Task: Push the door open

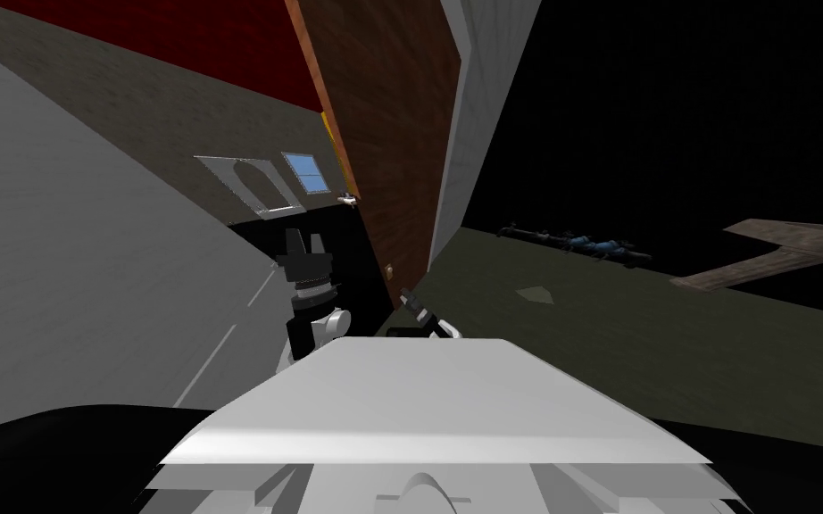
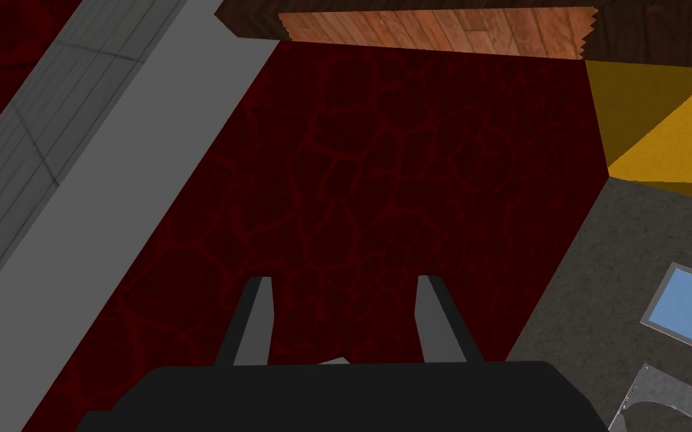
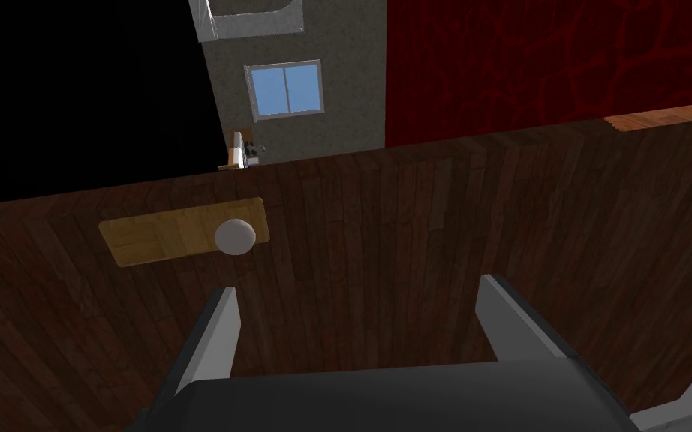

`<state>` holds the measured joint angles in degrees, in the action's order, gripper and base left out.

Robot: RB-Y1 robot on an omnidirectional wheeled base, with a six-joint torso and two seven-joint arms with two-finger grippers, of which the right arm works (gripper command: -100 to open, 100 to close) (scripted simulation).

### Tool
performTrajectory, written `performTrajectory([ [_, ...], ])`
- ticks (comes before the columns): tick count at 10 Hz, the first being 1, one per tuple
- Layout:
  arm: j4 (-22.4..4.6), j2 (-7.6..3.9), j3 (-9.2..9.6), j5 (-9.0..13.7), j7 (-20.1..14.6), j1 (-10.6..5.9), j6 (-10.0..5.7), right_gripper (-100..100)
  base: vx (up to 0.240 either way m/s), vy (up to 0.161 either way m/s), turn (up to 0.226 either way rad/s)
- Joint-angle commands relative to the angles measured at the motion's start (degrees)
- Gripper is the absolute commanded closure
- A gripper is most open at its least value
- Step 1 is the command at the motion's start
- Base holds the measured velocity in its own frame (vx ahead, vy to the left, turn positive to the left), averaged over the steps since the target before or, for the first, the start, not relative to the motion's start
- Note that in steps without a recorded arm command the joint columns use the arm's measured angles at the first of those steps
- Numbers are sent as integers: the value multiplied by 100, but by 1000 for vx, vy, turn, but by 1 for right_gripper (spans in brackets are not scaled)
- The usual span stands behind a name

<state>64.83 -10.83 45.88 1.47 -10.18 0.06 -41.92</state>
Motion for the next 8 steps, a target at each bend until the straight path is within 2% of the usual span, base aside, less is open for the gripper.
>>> performTrajectory([
  [1, -173, -7, 107, -10, 9, -63, -39, -100, 135, 1, -6],
  [8, -896, -66, 548, -45, 6, -349, -191, -100, 141, -8, -2],
])
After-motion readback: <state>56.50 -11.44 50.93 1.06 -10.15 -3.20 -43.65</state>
